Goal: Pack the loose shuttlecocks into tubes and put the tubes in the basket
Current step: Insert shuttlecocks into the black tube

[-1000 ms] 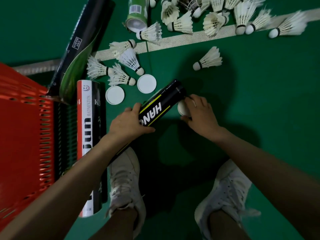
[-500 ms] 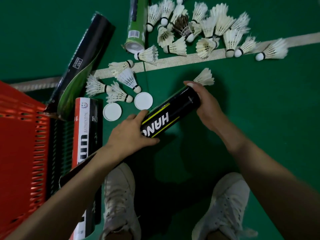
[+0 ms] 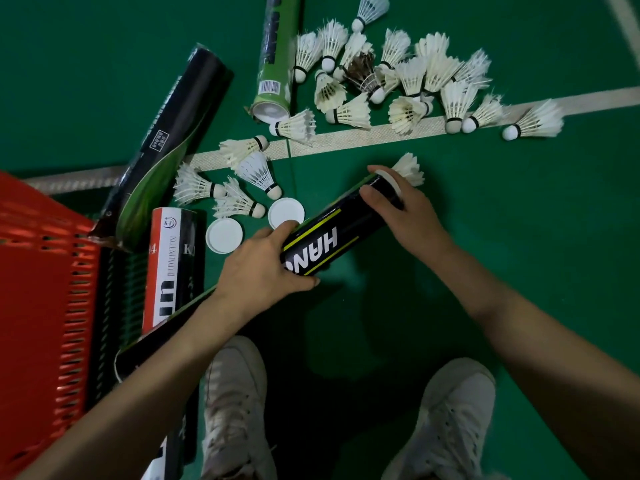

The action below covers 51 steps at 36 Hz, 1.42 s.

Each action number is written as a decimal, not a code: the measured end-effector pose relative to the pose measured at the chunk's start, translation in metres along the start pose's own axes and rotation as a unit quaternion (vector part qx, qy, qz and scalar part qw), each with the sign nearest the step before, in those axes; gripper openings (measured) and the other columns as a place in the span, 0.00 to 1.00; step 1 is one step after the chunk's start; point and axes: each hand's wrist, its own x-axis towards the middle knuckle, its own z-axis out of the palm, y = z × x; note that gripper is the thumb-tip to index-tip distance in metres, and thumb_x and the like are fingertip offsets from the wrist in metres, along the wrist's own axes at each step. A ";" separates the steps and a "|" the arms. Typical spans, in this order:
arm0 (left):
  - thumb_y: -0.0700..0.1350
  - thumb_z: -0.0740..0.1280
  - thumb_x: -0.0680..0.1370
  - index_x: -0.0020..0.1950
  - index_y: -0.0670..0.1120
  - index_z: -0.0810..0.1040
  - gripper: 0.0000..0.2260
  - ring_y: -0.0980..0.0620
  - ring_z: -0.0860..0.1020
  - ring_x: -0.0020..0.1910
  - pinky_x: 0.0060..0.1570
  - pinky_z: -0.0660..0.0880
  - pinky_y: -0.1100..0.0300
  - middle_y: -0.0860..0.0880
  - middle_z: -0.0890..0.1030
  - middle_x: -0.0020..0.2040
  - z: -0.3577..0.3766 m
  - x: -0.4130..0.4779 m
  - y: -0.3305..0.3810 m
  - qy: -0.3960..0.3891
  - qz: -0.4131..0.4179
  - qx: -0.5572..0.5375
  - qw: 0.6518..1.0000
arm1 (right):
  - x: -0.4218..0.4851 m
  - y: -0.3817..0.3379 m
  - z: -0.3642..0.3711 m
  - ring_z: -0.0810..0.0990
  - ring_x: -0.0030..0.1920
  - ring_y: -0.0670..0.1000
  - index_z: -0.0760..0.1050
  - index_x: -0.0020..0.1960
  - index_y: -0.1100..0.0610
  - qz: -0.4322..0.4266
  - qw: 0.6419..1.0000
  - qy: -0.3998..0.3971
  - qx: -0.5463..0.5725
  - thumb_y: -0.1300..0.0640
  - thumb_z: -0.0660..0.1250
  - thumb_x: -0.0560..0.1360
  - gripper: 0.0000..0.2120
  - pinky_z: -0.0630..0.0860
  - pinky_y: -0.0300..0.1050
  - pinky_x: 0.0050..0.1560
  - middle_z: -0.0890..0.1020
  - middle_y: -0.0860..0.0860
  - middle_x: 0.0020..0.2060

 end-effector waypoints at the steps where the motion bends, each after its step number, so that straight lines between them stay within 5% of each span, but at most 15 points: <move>1: 0.60 0.76 0.62 0.69 0.55 0.67 0.38 0.47 0.76 0.55 0.46 0.71 0.58 0.50 0.76 0.57 0.000 0.001 0.000 0.000 0.000 0.003 1.000 | 0.000 0.001 0.000 0.74 0.49 0.29 0.73 0.64 0.45 0.003 1.000 0.002 0.003 0.44 0.65 0.76 0.18 0.68 0.21 0.48 0.78 0.38 0.50; 5: 0.60 0.75 0.63 0.69 0.55 0.65 0.38 0.46 0.75 0.57 0.47 0.71 0.57 0.50 0.75 0.58 -0.002 0.004 0.002 -0.003 0.001 0.020 1.000 | 0.002 0.002 0.005 0.73 0.52 0.30 0.72 0.64 0.46 0.005 0.999 0.017 0.032 0.45 0.60 0.79 0.16 0.67 0.23 0.53 0.77 0.40 0.54; 8: 0.61 0.74 0.64 0.70 0.56 0.64 0.38 0.44 0.75 0.57 0.49 0.73 0.54 0.48 0.74 0.57 -0.004 0.010 0.007 -0.010 0.003 0.045 0.999 | 0.009 0.005 0.009 0.76 0.60 0.47 0.77 0.59 0.47 0.062 0.977 0.061 0.194 0.42 0.58 0.78 0.16 0.70 0.43 0.64 0.78 0.49 0.59; 13: 0.62 0.74 0.64 0.72 0.55 0.61 0.40 0.43 0.74 0.57 0.52 0.74 0.51 0.47 0.73 0.56 -0.003 0.026 0.015 -0.068 -0.001 0.068 0.995 | 0.022 0.013 0.003 0.80 0.46 0.49 0.79 0.52 0.54 0.156 0.906 0.181 0.348 0.45 0.59 0.79 0.14 0.77 0.46 0.52 0.82 0.51 0.46; 16: 0.60 0.74 0.64 0.70 0.54 0.62 0.39 0.43 0.75 0.56 0.53 0.74 0.49 0.46 0.73 0.55 -0.002 0.030 0.006 -0.073 -0.022 0.064 0.995 | 0.026 0.026 0.002 0.77 0.52 0.52 0.76 0.53 0.52 0.152 0.945 0.211 0.196 0.43 0.58 0.77 0.15 0.75 0.47 0.52 0.80 0.50 0.50; 19: 0.60 0.74 0.65 0.69 0.50 0.62 0.38 0.42 0.75 0.56 0.55 0.74 0.48 0.45 0.74 0.58 -0.004 0.032 -0.004 -0.065 -0.055 0.043 0.995 | 0.025 0.041 0.005 0.76 0.52 0.52 0.74 0.54 0.50 0.105 0.983 0.152 0.015 0.48 0.59 0.80 0.09 0.71 0.45 0.53 0.78 0.53 0.51; 23: 0.60 0.74 0.66 0.70 0.48 0.61 0.39 0.42 0.75 0.57 0.57 0.73 0.50 0.43 0.74 0.60 -0.004 0.033 -0.009 -0.070 -0.077 0.003 0.995 | 0.027 0.062 0.013 0.72 0.62 0.57 0.73 0.64 0.60 0.086 0.979 0.100 -0.156 0.48 0.66 0.76 0.22 0.67 0.45 0.62 0.76 0.59 0.61; 29: 0.59 0.75 0.65 0.68 0.50 0.64 0.36 0.44 0.75 0.54 0.55 0.73 0.52 0.45 0.74 0.57 -0.001 0.035 -0.005 -0.091 -0.066 -0.005 0.994 | 0.043 0.049 -0.002 0.69 0.62 0.59 0.71 0.63 0.63 0.058 0.948 0.275 -0.146 0.60 0.65 0.75 0.17 0.65 0.44 0.59 0.72 0.61 0.61; 36: 0.61 0.75 0.64 0.71 0.53 0.61 0.40 0.47 0.75 0.54 0.55 0.74 0.52 0.48 0.76 0.57 -0.003 0.047 0.004 -0.095 -0.049 -0.060 0.992 | 0.066 0.041 -0.016 0.76 0.57 0.57 0.73 0.60 0.64 0.185 0.962 0.123 -0.161 0.62 0.62 0.77 0.12 0.69 0.42 0.50 0.78 0.59 0.59; 40: 0.63 0.74 0.64 0.70 0.51 0.61 0.41 0.47 0.75 0.56 0.57 0.74 0.51 0.48 0.76 0.60 -0.011 0.053 0.016 -0.074 -0.036 -0.089 0.993 | 0.065 0.025 -0.018 0.75 0.50 0.56 0.74 0.54 0.66 0.117 0.961 0.185 -0.166 0.63 0.59 0.78 0.08 0.63 0.37 0.41 0.78 0.61 0.53; 45: 0.66 0.73 0.63 0.67 0.51 0.64 0.39 0.48 0.76 0.53 0.53 0.75 0.50 0.50 0.78 0.57 -0.025 0.055 0.038 -0.046 -0.002 -0.115 0.992 | 0.060 -0.027 -0.042 0.69 0.39 0.52 0.70 0.48 0.60 0.044 0.962 0.243 -0.115 0.56 0.56 0.81 0.09 0.62 0.48 0.37 0.70 0.54 0.39; 49: 0.62 0.74 0.65 0.69 0.49 0.63 0.39 0.52 0.73 0.53 0.54 0.72 0.56 0.54 0.74 0.56 -0.041 0.053 0.057 -0.011 0.019 -0.153 0.988 | 0.052 -0.064 -0.066 0.63 0.30 0.45 0.66 0.46 0.56 -0.029 0.956 0.287 -0.059 0.55 0.58 0.80 0.06 0.61 0.36 0.29 0.66 0.47 0.31; 51: 0.62 0.75 0.63 0.68 0.50 0.63 0.40 0.54 0.74 0.53 0.54 0.72 0.58 0.56 0.74 0.57 -0.051 0.051 0.062 -0.011 0.018 -0.188 0.982 | 0.047 -0.083 -0.074 0.62 0.28 0.46 0.65 0.45 0.57 -0.076 0.952 0.291 -0.057 0.57 0.58 0.80 0.07 0.59 0.40 0.29 0.65 0.48 0.29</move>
